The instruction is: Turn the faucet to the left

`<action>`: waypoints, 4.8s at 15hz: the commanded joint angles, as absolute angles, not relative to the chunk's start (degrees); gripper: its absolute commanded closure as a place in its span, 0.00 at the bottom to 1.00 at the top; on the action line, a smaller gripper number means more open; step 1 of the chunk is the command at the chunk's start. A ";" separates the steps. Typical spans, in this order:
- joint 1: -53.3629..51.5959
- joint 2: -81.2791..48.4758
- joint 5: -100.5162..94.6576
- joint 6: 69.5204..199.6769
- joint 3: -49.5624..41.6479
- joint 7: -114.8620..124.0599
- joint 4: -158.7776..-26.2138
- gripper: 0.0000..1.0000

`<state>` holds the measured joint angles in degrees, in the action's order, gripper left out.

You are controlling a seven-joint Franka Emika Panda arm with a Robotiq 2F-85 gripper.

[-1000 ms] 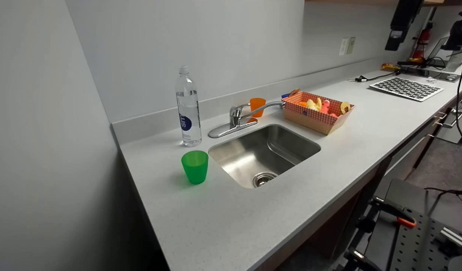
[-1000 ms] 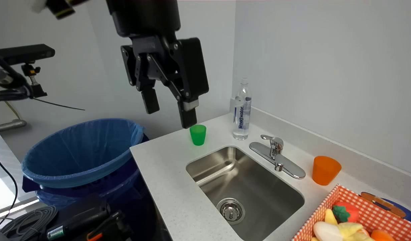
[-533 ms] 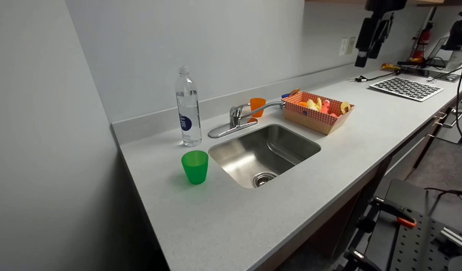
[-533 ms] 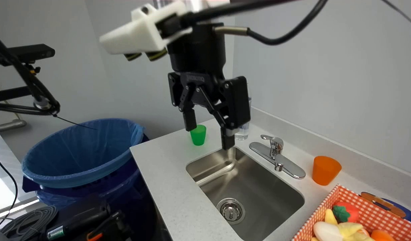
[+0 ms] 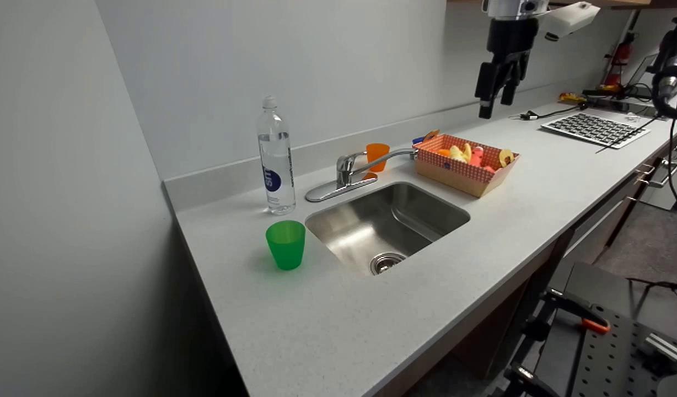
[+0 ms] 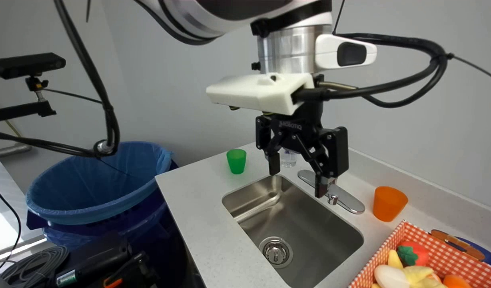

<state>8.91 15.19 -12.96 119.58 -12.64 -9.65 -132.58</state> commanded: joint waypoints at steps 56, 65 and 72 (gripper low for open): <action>11.96 -36.96 -5.56 119.56 -8.85 -1.37 -84.31 0.00; 13.25 -35.68 -4.36 117.83 -8.53 -3.77 -85.59 0.58; 14.39 -30.72 -3.12 117.69 -6.93 -10.01 -90.08 1.00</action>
